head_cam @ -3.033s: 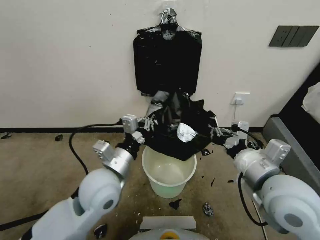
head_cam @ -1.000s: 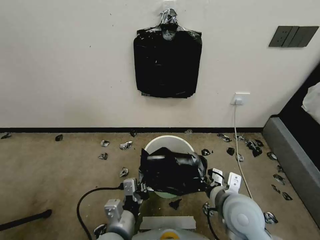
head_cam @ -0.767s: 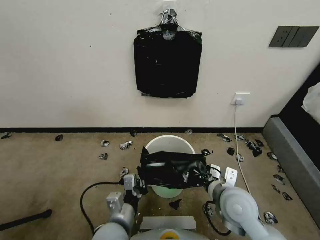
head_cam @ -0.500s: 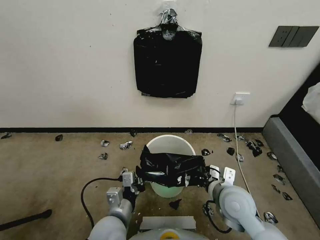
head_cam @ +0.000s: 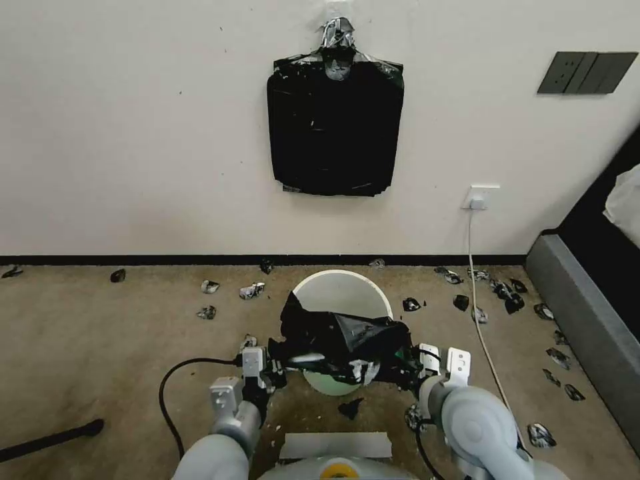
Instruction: Place a trash bag onto the trash bin.
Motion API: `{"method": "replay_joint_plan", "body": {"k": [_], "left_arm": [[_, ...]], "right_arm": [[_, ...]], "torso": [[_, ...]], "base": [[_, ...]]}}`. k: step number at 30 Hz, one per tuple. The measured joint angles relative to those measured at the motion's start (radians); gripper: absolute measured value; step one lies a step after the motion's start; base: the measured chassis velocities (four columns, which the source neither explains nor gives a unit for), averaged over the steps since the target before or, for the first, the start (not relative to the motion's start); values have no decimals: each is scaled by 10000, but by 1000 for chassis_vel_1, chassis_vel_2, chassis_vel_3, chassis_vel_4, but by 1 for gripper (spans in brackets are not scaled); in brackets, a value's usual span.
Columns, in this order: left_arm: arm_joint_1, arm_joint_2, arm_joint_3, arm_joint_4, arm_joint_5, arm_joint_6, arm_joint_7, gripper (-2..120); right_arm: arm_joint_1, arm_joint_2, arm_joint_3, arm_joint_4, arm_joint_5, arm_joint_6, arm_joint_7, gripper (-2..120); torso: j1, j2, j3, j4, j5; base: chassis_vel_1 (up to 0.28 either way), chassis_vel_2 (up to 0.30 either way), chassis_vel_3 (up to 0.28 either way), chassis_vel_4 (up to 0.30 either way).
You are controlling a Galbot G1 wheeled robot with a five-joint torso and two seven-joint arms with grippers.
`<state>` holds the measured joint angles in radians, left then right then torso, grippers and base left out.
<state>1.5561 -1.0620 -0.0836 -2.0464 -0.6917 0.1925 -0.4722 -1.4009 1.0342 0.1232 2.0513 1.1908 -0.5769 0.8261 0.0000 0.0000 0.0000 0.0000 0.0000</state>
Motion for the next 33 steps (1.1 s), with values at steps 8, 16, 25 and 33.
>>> {"method": "replay_joint_plan", "body": {"k": [8,16,25,33], "left_arm": [[-134,18,-214,-97,-274,-196,-239,0],[662,6,-374,-666,10,189,-146,23],[1423,3,-818,-918,640,181,191,56],[2050,412,-1376,-753,809,-1671,1439,87]], "right_arm": [[-61,-122,3,-93,-585,537,-737,0],[-1176,-250,312,824,-782,639,-813,30],[-2110,-528,515,1587,-1487,780,-1094,64],[-2348,-549,509,1844,-1781,866,-1163,93]], "torso": [[0,0,0,0,-1],[0,0,-1,0,0],[-1,0,0,0,0],[-1,0,-1,0,-3]], "base": [[0,0,0,0],[0,0,0,0],[0,0,0,0],[0,0,0,0]]}}
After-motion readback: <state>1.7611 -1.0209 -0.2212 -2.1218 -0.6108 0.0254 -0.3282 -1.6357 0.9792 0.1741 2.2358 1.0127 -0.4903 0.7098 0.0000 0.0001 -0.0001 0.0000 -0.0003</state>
